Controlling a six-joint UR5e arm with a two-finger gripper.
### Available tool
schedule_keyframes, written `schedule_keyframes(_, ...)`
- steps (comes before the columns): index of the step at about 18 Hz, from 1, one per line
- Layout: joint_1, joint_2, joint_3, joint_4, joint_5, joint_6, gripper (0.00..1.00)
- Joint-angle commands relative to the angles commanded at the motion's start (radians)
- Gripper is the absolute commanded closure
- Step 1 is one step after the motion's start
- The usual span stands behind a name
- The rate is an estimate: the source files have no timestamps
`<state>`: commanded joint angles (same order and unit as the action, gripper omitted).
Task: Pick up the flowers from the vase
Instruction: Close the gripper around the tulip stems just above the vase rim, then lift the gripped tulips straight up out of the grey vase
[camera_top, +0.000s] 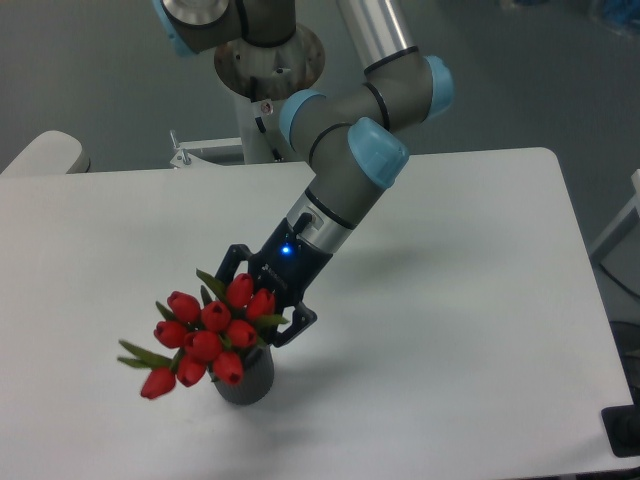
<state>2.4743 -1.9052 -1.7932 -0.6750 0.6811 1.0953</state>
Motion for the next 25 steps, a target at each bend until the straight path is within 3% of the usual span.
schedule_keyframes(5, 0.002, 0.006, -0.008, 0.0, -0.002, 0.0, 0.56)
schedule_keyframes(15, 0.009, 0.029, -0.023, 0.0, -0.02, -0.002, 0.57)
schedule_keyframes(25, 0.02, 0.103, -0.018, 0.0, -0.067, -0.098, 0.57)
